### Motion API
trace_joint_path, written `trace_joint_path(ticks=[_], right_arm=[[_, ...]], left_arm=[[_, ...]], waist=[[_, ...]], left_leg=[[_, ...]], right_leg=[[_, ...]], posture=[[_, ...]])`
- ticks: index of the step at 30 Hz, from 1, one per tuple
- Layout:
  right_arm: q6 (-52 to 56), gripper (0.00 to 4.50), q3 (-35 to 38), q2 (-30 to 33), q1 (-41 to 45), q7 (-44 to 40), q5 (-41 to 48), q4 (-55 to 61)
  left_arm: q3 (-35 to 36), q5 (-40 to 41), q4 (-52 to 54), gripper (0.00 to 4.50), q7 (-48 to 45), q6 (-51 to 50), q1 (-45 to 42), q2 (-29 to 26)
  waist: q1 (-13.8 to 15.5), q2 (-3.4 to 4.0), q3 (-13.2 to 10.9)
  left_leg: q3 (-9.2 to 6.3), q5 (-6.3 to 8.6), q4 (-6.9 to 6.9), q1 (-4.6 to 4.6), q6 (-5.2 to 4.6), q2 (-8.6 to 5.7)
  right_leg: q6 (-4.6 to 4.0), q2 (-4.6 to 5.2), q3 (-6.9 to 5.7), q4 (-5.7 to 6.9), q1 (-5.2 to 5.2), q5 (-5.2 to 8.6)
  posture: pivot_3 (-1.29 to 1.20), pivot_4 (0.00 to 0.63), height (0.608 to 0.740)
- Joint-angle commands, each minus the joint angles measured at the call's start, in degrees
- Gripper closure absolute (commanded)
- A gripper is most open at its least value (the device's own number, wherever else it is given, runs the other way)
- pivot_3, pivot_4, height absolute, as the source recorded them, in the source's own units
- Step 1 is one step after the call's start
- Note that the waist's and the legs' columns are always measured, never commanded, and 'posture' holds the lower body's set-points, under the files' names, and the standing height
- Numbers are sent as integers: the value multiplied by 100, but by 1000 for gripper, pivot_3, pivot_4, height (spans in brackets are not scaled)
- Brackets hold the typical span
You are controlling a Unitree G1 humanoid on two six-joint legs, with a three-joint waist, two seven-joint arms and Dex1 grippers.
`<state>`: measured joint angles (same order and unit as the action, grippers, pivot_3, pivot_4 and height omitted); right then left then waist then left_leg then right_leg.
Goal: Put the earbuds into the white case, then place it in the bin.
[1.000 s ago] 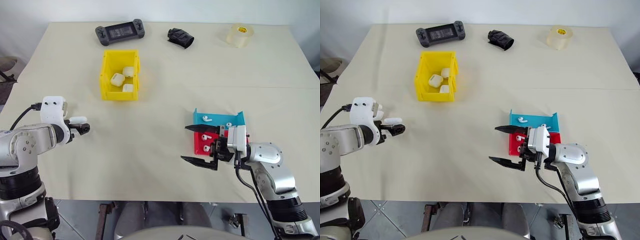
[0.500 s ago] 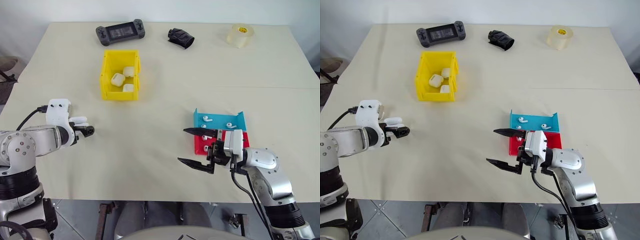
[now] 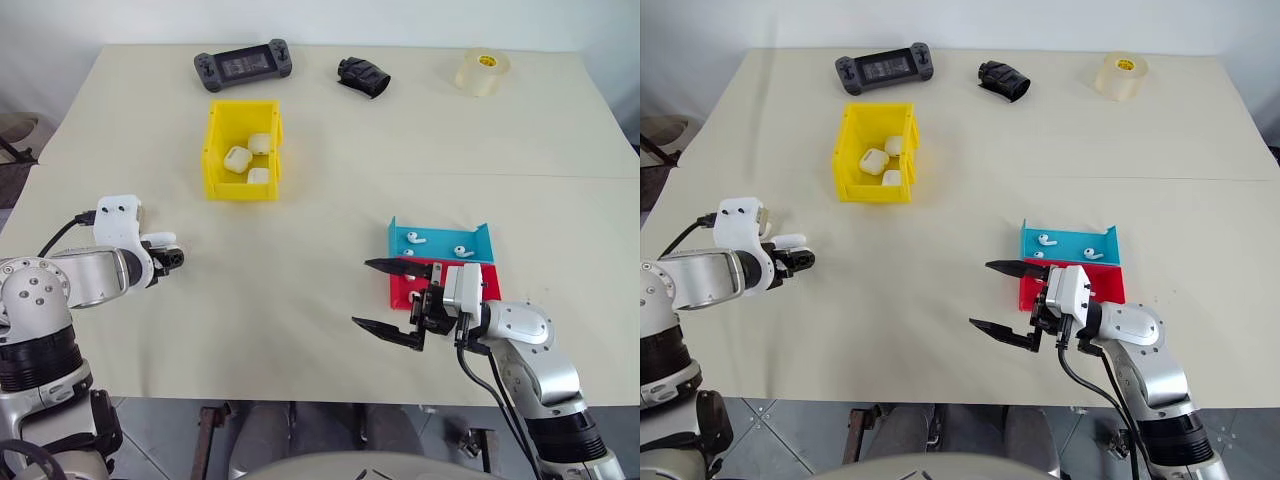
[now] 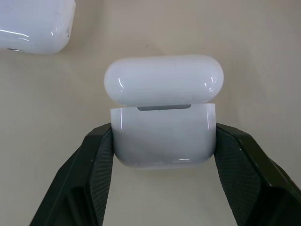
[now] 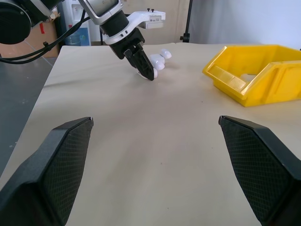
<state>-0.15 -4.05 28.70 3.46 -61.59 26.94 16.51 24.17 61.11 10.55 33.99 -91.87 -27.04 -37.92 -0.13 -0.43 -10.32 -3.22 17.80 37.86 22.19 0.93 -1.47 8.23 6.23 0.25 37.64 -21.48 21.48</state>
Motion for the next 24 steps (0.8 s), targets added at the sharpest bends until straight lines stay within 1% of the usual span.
trace_joint_path(ticks=[1, 4, 6, 9, 12, 14, 17, 20, 21, 24], right_arm=[[-137, 0, 52, -24, -11, 39, 50, 216], [-135, 0, 53, -32, 24, 45, 47, 183], [-128, 0, 60, -34, 63, 48, 49, 149], [-111, 0, 84, -16, 118, 47, 60, 107], [-76, 0, 174, 50, 210, 28, 87, 30], [-50, 0, 247, 106, 268, 8, 109, -15], [-21, 0, 353, 209, 318, -18, 130, -50], [42, 0, 469, 327, 342, -1, 155, -23], [71, 0, 517, 362, 323, 32, 165, 4], [114, 0, 709, 483, 180, 138, 153, 133]], left_arm=[[88, 221, 53, 1716, 160, -63, 137, -78], [199, 86, 212, 1716, 125, -63, 194, -133], [344, 70, 520, 1716, -543, 320, 164, -149], [297, -94, 1039, 1716, -1938, 1279, 455, -487], [199, -243, 1765, 1716, -4390, 2521, 1341, -1017], [134, -487, 1982, 1716, -5572, 3208, 1932, -1304], [186, -697, 1760, 1716, -6917, 4182, 2416, -1212], [-120, -1189, 1571, 1716, -8046, 5301, 2514, -1093], [-285, -1400, 1474, 1716, -8217, 5666, 2455, -965], [-825, -1688, 1130, 1716, -8837, 6274, 2206, -639]], waist=[[0, 0, 0], [-11, 0, 0], [-12, 0, 0], [-8, -1, 0], [-31, 1, 0], [-35, 2, 0], [-12, 4, 1], [19, 4, 0], [22, 4, 1], [29, 4, 1]], left_leg=[[0, 0, 0, 0, 0, 0], [0, 0, -1, 0, 0, 0], [0, 0, -2, 0, 0, 2], [0, -1, -2, 2, 2, 2], [9, -1, -12, 3, 3, 3], [20, -1, -26, 0, 3, 4], [24, -1, -35, 0, 3, 7], [23, -2, -34, 1, 3, 14], [22, -3, -33, 1, 3, 13], [23, -2, -33, 0, -1, 5]], right_leg=[[0, 0, 0, 0, 0, 0], [0, -1, 1, 0, -1, 0], [0, -3, 0, -1, -2, 0], [0, -4, -1, -3, -3, 0], [-2, -3, 1, -20, 0, 1], [-5, 2, 4, -32, -1, 2], [-6, 6, 4, -58, 7, 3], [-7, 6, -1, -69, 14, 3], [-7, 6, -2, -70, 16, 3], [-6, 9, -4, -76, 23, 3]], posture=[[0, 150, 740], [0, 150, 740], [0, 150, 740], [0, 150, 740], [0, 150, 740], [0, 150, 740], [0, 150, 740], [0, 150, 740], [0, 150, 740], [0, 150, 740]])
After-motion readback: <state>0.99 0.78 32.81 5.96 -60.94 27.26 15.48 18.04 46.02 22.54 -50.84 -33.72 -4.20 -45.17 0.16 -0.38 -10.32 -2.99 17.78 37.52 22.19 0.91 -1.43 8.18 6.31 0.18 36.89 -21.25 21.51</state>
